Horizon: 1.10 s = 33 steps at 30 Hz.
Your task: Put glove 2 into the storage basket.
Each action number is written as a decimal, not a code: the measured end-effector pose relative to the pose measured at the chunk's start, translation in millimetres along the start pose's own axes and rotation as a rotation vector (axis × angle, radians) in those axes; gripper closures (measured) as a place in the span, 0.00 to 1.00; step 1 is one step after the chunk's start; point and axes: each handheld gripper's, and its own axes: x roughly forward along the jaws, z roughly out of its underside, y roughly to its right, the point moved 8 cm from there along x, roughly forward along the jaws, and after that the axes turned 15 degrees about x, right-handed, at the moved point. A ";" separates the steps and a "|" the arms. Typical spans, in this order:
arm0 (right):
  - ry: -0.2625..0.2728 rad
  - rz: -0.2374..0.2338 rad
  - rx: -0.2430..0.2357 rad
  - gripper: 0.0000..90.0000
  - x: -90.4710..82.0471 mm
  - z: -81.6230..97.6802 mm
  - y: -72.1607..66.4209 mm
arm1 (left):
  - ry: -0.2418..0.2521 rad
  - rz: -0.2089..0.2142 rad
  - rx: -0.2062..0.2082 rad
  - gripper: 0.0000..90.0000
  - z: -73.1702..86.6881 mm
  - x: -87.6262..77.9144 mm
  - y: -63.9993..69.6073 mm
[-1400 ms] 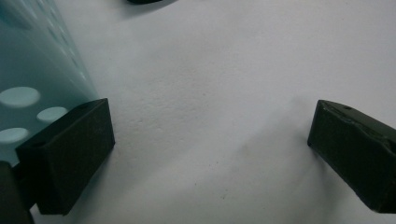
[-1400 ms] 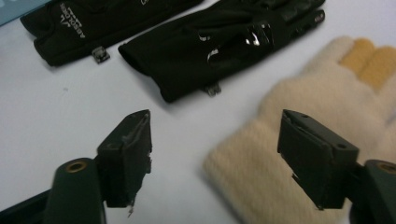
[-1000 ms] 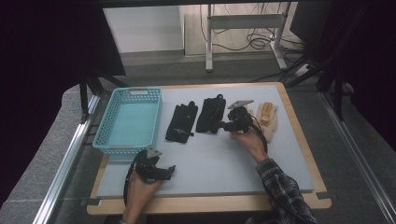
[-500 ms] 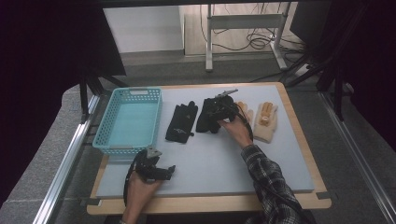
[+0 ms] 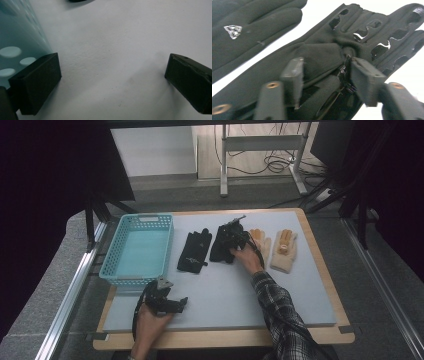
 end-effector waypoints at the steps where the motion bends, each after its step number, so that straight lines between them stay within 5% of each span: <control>1: 0.000 0.000 0.000 0.62 0.0 0.0 0.0 | 0.000 0.000 0.000 0.01 0.0 0.0 0.0; 2: -0.004 -0.034 -0.023 0.83 -2.1 1.8 -5.2 | -0.001 0.000 0.001 0.01 0.1 -0.1 -0.1; 5: -0.018 -0.004 -0.061 0.90 -3.9 2.4 -10.4 | -0.001 0.001 0.001 0.01 0.1 -0.1 0.0; 17: 0.022 -0.054 -0.074 0.91 -33.6 1.1 -14.1 | 0.001 0.000 -0.002 0.01 -0.1 0.1 0.1; 29: 0.105 -0.180 -0.093 0.90 -106.1 14.3 -40.1 | -0.001 0.000 0.001 0.01 0.2 0.0 -0.1; 33: 0.127 -0.212 -0.114 0.90 -132.8 37.5 -54.6 | -0.002 0.000 0.001 0.01 0.2 -0.1 -0.1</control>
